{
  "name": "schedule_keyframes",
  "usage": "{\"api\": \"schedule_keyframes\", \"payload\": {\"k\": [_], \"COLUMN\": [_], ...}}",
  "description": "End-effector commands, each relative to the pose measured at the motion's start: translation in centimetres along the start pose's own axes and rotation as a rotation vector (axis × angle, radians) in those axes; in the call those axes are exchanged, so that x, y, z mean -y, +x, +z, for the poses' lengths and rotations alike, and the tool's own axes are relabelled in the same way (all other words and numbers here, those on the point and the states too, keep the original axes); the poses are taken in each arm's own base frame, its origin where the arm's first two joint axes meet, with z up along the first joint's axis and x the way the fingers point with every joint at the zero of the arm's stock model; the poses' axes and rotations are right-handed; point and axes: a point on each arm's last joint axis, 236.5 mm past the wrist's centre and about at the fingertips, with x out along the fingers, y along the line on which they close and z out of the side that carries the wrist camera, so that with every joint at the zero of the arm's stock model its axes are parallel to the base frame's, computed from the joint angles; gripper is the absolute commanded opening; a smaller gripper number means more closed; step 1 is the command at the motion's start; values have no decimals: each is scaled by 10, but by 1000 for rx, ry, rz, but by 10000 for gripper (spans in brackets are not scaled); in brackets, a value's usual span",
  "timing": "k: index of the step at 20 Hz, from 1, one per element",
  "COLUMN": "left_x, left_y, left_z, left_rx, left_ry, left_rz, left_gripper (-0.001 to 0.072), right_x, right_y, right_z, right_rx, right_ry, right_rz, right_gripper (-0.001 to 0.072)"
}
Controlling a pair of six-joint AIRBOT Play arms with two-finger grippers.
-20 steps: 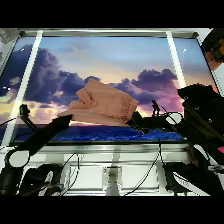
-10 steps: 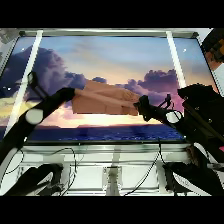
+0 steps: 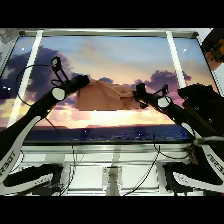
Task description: Fold the clothes and pants, and hang the long-sleeved shirts on hangers.
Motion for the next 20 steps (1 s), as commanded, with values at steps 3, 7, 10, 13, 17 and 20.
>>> {"api": "schedule_keyframes", "payload": {"k": [3,7,10,13,17,20], "left_x": [-13,-10,-17,-23,-27,-15], "left_y": [27,48,63,66,63,37], "left_z": [6,13,16,18,28,59], "left_rx": [62,68,93,106,120,160], "left_ry": [-15,-15,-15,-18,-24,-32], "left_rz": [36,32,47,59,63,33], "left_gripper": [1,4,94,440,441,440], "right_x": [-10,-13,-20,-34,-70,-65], "right_y": [35,43,41,39,32,22], "right_z": [20,35,50,55,66,84], "right_rx": [54,110,173,191,208,91], "right_ry": [92,131,114,-6,-204,-384], "right_rz": [11,32,66,84,125,42], "right_gripper": [18,20,144,334,450,516]}}
